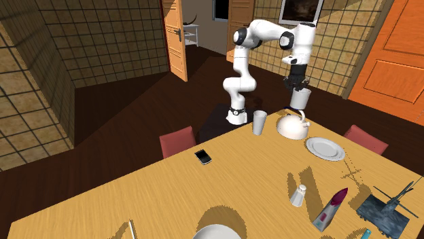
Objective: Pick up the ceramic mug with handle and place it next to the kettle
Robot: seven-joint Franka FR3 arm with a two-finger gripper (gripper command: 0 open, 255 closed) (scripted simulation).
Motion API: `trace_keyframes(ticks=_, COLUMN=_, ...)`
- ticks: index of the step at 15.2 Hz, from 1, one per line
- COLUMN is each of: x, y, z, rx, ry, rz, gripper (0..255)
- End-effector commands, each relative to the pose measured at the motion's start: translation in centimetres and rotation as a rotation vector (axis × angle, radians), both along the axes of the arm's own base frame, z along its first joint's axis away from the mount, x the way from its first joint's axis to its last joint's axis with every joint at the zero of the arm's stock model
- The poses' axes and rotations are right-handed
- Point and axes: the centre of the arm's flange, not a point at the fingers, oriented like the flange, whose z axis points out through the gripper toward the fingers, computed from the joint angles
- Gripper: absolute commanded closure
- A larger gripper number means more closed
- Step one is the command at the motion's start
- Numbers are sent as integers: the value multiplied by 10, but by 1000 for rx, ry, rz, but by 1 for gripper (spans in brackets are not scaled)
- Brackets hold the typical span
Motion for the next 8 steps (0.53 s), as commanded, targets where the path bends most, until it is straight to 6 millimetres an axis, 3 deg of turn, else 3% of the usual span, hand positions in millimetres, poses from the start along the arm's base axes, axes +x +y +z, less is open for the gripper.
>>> trace_keyframes(ticks=1, x=-18, y=16, z=-3, rx=0, ry=0, rz=-2, gripper=255)
trace_keyframes(ticks=8, x=-85, y=79, z=-3, rx=0, ry=0, rz=-2, gripper=255)
